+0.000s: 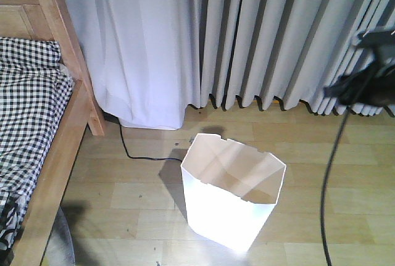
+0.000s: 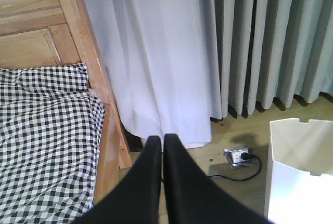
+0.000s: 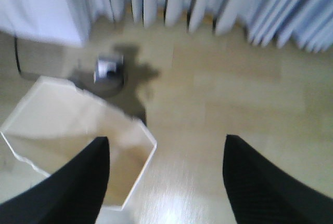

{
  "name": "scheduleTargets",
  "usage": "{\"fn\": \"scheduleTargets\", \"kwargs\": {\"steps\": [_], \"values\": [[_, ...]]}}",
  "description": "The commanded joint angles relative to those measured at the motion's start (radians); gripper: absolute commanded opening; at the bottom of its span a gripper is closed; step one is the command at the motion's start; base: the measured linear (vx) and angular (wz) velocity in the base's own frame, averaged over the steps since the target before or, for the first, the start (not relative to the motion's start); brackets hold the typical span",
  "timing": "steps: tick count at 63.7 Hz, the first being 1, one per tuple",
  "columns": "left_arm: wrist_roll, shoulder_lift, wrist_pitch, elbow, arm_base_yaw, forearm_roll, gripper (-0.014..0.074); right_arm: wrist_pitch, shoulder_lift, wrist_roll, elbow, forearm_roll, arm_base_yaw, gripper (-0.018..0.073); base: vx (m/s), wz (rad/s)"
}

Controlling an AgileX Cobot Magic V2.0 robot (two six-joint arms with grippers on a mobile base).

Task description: Move trash bin to bedside with robot

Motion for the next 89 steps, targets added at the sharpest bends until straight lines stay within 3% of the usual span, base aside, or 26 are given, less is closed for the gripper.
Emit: {"fn": "scheduleTargets", "kwargs": {"steps": [1, 12, 21, 28, 35, 44, 71, 89], "values": [[-0.005, -0.020, -0.069, 0.018, 0.000, 0.000, -0.0007, 0.019, -0.195, -0.008, -0.014, -0.021, -0.001, 0.0457, 0.00, 0.00], [-0.005, -0.020, -0.069, 0.018, 0.000, 0.000, -0.0007, 0.100, -0.457, -0.007, -0.012, -0.032, -0.001, 0.0457, 0.00, 0.00], [-0.005, -0.020, -0.069, 0.018, 0.000, 0.000, -0.0007, 0.046, -0.662, 0.000, 0.099, -0.022, -0.001, 0.0457, 0.00, 0.00], [-0.005, -0.020, -0.069, 0.018, 0.000, 0.000, -0.0007, -0.039, -0.872, 0.003, 0.267, 0.033, -0.001, 0.0457, 0.00, 0.00], [-0.005, -0.020, -0.069, 0.018, 0.000, 0.000, -0.0007, -0.022, -1.043, 0.004, 0.350, 0.063, -0.001, 0.0457, 0.00, 0.00], [-0.005, -0.020, -0.069, 0.018, 0.000, 0.000, -0.0007, -0.034, -1.206, 0.005, 0.421, 0.178, -0.001, 0.0457, 0.00, 0.00], [-0.005, -0.020, -0.069, 0.018, 0.000, 0.000, -0.0007, -0.041, -1.269, 0.004, 0.436, 0.207, -0.001, 0.0456, 0.00, 0.00], [-0.005, -0.020, -0.069, 0.018, 0.000, 0.000, -0.0007, -0.035, -1.269, 0.003, 0.436, 0.213, -0.001, 0.0388, 0.00, 0.00]]}}
